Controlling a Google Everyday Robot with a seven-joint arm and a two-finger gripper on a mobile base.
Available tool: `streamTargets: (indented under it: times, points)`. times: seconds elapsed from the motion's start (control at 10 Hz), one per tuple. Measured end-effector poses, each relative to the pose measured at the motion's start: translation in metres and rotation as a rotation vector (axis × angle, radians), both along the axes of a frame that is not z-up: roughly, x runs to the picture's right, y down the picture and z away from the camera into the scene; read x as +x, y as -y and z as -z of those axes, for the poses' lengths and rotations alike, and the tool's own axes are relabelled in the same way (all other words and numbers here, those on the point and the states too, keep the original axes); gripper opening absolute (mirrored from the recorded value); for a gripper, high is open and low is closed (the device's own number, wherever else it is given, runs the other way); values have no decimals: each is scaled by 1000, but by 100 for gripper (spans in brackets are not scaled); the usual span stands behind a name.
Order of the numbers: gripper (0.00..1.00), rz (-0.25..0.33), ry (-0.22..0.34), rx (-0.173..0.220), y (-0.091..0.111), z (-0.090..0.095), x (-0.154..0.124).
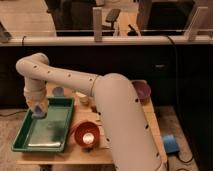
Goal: Place sponge in tray
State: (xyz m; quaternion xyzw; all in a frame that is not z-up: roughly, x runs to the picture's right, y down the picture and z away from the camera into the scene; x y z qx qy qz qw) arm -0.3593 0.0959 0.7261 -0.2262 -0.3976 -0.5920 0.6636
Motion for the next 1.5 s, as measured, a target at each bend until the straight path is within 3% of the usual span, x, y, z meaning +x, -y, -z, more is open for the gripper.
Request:
streamTargets:
  times: [1.0,1.1,1.5]
  points:
    - [3,15,-15,-16,-5,0,4]
    - [8,16,-15,-17,-4,0,3]
    - [51,20,-23,-22,-7,0,4]
